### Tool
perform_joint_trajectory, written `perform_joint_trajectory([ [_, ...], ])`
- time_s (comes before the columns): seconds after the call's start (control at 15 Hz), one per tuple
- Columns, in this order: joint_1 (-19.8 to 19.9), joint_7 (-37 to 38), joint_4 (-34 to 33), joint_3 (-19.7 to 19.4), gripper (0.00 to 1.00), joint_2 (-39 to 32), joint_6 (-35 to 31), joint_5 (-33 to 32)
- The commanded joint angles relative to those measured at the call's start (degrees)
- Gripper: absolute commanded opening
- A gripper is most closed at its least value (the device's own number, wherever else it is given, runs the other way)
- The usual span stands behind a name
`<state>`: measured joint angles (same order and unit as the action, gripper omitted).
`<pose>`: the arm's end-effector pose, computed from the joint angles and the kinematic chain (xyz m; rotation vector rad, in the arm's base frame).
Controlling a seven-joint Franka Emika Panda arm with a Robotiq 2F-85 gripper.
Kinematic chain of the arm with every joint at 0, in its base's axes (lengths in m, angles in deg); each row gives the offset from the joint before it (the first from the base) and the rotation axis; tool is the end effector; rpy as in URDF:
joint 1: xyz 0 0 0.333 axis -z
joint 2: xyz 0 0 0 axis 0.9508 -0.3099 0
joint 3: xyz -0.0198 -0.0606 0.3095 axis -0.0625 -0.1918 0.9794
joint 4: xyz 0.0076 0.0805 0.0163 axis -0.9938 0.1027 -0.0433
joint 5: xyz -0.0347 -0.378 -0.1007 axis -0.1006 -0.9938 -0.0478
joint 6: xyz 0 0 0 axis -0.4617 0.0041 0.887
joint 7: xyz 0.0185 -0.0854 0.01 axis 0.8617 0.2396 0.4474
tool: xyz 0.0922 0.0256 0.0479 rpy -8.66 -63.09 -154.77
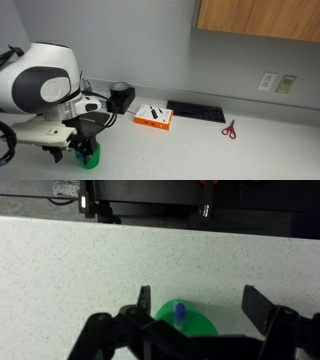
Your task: Remove the pen from the green cup and put it on the table
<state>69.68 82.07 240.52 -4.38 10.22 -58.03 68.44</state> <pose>0.3439 0.0595 0.3096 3.1007 0.0929 -0.2581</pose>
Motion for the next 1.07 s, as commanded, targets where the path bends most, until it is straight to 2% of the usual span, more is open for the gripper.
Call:
perform_joint_trajectory([
  [0.0, -0.7, 2.2, -0.1, -0.2, 0.65, -0.9, -1.6, -1.4],
  [0.53, -0.3, 0.9, 0.9, -1.7, 0.03, 2.2, -1.4, -1.1],
  [0.67, 0.0, 0.8, 0.1, -2.3, 0.0, 2.4, -0.8, -1.2],
  [0.73, 0.0, 0.6, 1.4, -2.7, 0.03, 3.8, -1.2, -1.0],
  [0.87, 0.1, 0.3, -0.4, -3.3, 0.03, 3.7, 0.0, -0.9],
  [1.0, -0.2, -0.1, 1.4, -3.8, 0.03, 6.6, -0.2, -0.5],
])
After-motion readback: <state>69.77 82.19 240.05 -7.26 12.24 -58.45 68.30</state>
